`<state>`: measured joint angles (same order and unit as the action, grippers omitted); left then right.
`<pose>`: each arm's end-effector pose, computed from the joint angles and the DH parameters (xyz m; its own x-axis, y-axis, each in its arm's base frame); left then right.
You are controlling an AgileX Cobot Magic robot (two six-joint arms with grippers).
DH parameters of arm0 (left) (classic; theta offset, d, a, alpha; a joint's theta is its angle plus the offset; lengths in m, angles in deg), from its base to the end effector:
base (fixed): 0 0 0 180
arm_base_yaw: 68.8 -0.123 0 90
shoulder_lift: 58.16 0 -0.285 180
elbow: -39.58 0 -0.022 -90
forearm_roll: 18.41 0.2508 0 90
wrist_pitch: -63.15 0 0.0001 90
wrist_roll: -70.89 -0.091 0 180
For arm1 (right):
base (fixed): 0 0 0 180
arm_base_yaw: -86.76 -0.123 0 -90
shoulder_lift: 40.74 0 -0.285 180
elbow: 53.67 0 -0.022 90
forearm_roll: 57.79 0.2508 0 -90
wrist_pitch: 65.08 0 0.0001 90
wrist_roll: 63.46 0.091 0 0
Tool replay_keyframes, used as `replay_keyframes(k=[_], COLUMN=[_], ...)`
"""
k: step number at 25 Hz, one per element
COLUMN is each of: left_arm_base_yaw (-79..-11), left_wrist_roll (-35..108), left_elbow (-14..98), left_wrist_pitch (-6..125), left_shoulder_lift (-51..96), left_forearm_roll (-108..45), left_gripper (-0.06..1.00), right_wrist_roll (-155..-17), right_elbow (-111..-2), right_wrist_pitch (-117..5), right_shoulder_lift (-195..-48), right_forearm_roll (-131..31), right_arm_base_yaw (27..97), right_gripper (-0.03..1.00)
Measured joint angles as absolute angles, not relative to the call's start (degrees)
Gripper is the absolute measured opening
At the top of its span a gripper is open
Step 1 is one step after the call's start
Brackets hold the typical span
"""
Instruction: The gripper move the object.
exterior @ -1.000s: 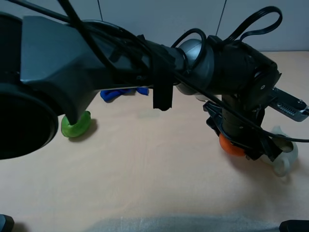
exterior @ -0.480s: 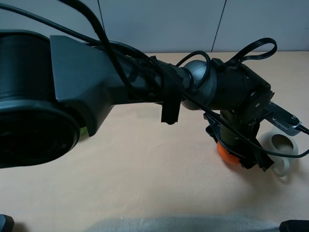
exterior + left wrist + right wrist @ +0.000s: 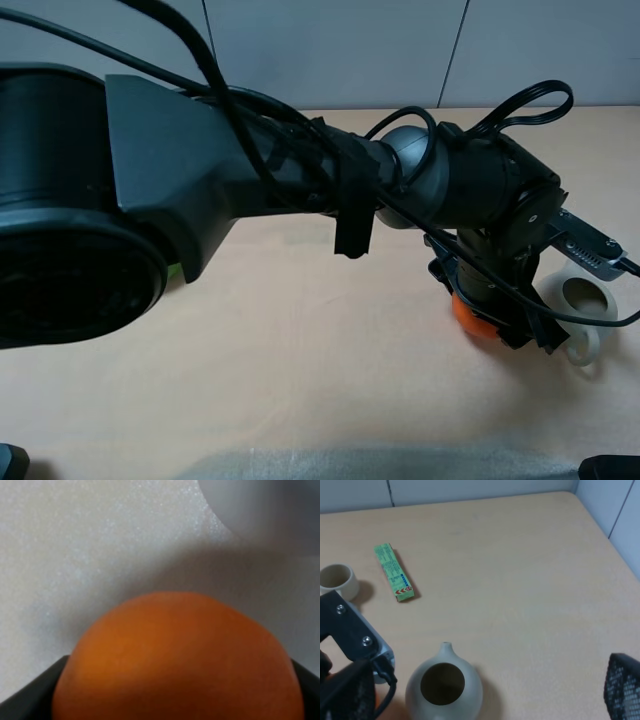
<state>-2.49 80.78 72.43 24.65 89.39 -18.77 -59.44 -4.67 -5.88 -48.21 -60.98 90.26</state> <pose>0.2080 -0.4749 0.1098 -0.5148 0.7338 -0.4432 0.8387 0.5382 -0.0831 -0.0040 -0.0041 0.2775 -0.4271 0.0678 -0.9017 0.1219 0.9924 0.0169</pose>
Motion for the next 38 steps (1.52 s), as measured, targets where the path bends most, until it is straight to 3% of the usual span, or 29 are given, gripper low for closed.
replay_keyframes(k=[12, 21, 38], left_arm_base_yaw=[-2.49, -2.49, -2.49], left_wrist_roll=[80.78, 80.78, 80.78], left_elbow=[72.43, 72.43, 72.48], left_wrist_pitch=[24.65, 24.65, 21.16], left_shoulder_lift=[89.39, 89.39, 87.1], left_forearm_roll=[-18.77, -18.82, -18.82], left_gripper=[0.76, 0.97, 0.99], right_wrist_roll=[-59.44, -59.44, -59.44], right_elbow=[-4.67, -4.67, -4.67], right_wrist_pitch=[-5.88, -5.88, -5.88], right_shoulder_lift=[-48.21, -48.21, -48.21], right_forearm_roll=[-60.98, -60.98, -60.98], right_arm_base_yaw=[90.26, 90.26, 90.26], right_gripper=[0.69, 0.69, 0.69])
